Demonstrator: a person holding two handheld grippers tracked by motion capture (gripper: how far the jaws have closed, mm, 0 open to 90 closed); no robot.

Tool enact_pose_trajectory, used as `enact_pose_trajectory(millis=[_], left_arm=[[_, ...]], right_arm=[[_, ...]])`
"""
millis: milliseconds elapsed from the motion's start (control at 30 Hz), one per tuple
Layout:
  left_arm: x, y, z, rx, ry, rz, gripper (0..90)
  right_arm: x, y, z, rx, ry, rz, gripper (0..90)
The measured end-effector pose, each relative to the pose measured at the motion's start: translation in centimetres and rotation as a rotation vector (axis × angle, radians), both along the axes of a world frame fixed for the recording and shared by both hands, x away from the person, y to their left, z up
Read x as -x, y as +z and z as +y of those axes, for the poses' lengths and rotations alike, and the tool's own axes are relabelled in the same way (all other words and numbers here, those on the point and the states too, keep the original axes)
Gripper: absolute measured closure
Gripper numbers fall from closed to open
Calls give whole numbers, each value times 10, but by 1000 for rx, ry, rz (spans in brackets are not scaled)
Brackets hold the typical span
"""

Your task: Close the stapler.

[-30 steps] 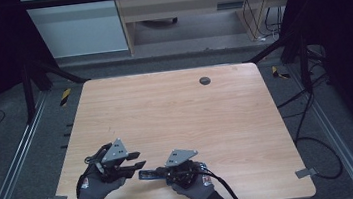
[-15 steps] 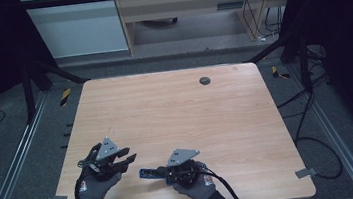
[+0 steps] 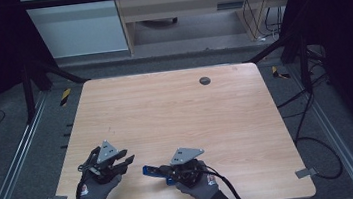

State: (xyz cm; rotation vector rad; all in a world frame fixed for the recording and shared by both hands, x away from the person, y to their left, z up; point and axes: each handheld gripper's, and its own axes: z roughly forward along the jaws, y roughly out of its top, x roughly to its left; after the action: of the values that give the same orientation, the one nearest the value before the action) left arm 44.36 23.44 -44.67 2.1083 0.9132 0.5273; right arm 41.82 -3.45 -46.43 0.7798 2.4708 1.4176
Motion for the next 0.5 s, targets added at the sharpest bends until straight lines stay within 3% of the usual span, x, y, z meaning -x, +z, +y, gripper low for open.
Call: enact_pose_trajectory(millis=[500], left_arm=[[1, -4, 1, -3, 12, -2, 620]], right_arm=[[2, 4, -12, -29, -6, 7, 900]])
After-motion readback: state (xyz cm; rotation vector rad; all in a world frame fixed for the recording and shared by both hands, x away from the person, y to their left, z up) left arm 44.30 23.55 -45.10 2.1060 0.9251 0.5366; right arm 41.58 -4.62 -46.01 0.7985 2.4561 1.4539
